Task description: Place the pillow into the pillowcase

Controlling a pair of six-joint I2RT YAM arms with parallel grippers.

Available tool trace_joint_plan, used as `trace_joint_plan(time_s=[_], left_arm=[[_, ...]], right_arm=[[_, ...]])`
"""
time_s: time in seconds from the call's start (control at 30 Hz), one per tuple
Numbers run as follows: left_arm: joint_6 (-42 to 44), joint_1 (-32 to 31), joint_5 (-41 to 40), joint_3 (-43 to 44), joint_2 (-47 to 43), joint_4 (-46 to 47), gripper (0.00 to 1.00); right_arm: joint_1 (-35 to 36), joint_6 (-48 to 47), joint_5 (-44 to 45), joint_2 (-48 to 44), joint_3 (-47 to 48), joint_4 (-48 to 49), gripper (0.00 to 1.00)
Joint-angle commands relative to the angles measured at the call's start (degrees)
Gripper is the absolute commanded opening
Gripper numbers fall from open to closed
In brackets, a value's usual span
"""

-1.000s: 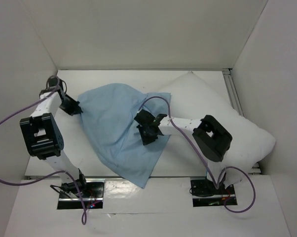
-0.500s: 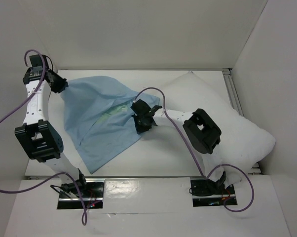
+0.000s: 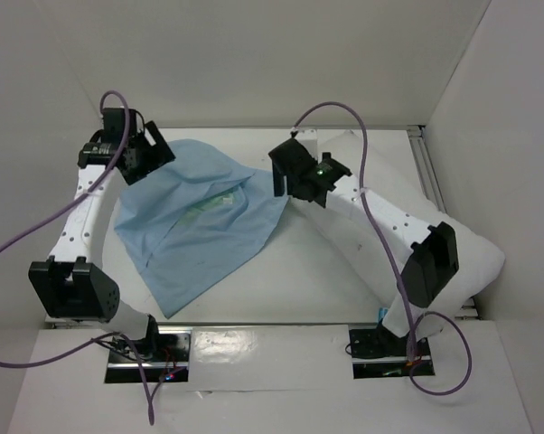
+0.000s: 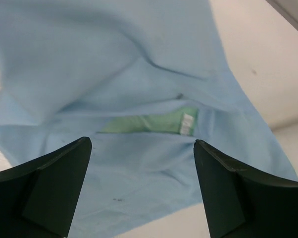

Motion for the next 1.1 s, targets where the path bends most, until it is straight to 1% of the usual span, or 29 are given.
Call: trace_joint_plan(time_s=[0.0,0.03,0.07,0.13,0.17,0.2,0.23,0.27,0.33,0.37,0.43,0.47,0.5,0.6,0.63,0.7,0.73,0.8,0.83,0.97,1.03,1.07], left_arm=[[1.1,-4.3,-0.3,-4.5,-3.5,1.2,0.95],[0.4,-5.3,-0.3,-5.4,-3.5,1.7,0.95],[0.3,-7.5,0.6,-6.3,-3.5,1.7,0.94],[-0.3,-9.6,3.3,-9.2,-3.5,2.8,0.92],[-0.8,-11.6,4.5,-10.6,-3.5,3.5,0.92],[-0.8,-12.7,6.0,-13.2,-3.5,4.2,0.91],[-1.3,-13.5,6.1,-14.4,-3.5,4.8,0.89],[-1.3,-15.3,6.8,-15.6,-3.5,6.3,0.89],[-1.3,-16.8,5.8,-17.2,-3.5,6.3,0.89],[-1.3,-17.4,5.1,-17.8,-2.5,6.3,0.89],[-1.3,-18.8,3.8,-18.6,-1.3,6.3,0.89],[-1.8,-19.3,3.8,-18.6,-0.6,6.9,0.89],[-2.4,-20.4,3.3,-19.2,0.1,6.9,0.91],[-2.9,-22.3,3.3,-19.2,3.8,7.4,0.92],[-2.9,-24.1,2.6,-19.2,4.9,7.4,0.92],[-4.2,-25.6,1.3,-19.2,8.1,7.4,0.93],[-4.2,-26.8,1.3,-19.2,9.4,7.4,0.93],[-4.8,-27.4,0.6,-18.6,12.9,7.9,0.93],[-5.4,-28.0,0.6,-17.9,14.1,8.7,0.93],[-5.4,-30.2,1.9,-15.8,19.7,11.5,0.93],[-5.9,-31.6,3.9,-14.7,23.0,12.9,0.93],[-5.9,-31.7,6.1,-12.7,24.4,13.6,0.92]], right_arm=[[-4.8,-0.3,17.4,7.9,3.4,-14.1,1.00],[-6.0,-0.3,18.0,9.6,3.4,-14.1,1.00],[-7.2,-1.0,16.7,12.7,3.4,-13.6,1.00],[-10.5,-1.7,15.2,15.0,3.7,-11.0,1.00],[-11.6,-1.7,12.4,16.5,3.7,-9.7,1.00],[-12.7,-2.3,10.7,16.5,3.2,-7.1,0.97],[-14.4,-3.7,8.8,16.5,2.5,-5.6,0.72],[-14.9,-3.8,6.6,16.5,2.5,-4.6,0.50],[-16.1,-3.8,5.5,13.8,2.5,-3.1,0.01],[-16.1,-3.8,5.5,12.4,2.5,-2.1,0.00],[-16.9,-5.2,3.6,6.6,2.5,0.9,0.00],[-18.5,-5.8,2.4,4.5,2.5,1.6,0.00],[-19.3,-6.3,-0.6,0.8,3.0,1.7,0.00],[-20.5,-6.9,-2.8,-4.9,5.1,2.5,0.00],[-20.5,-7.4,-4.1,-8.6,5.1,2.5,0.00],[-21.0,-8.1,-6.9,-12.1,5.1,4.7,0.00],[-21.0,-8.7,-10.4,-15.0,4.5,5.3,0.00],[-21.0,-9.7,-14.3,-17.5,2.8,6.5,0.00],[-21.0,-9.7,-18.3,-20.1,1.8,7.1,0.00],[-21.0,-9.2,-20.0,-25.6,-3.4,7.8,0.00],[-21.0,-8.6,-20.0,-27.6,-4.7,7.3,0.00],[-21.0,-8.6,-20.0,-27.7,-4.8,7.3,0.00]])
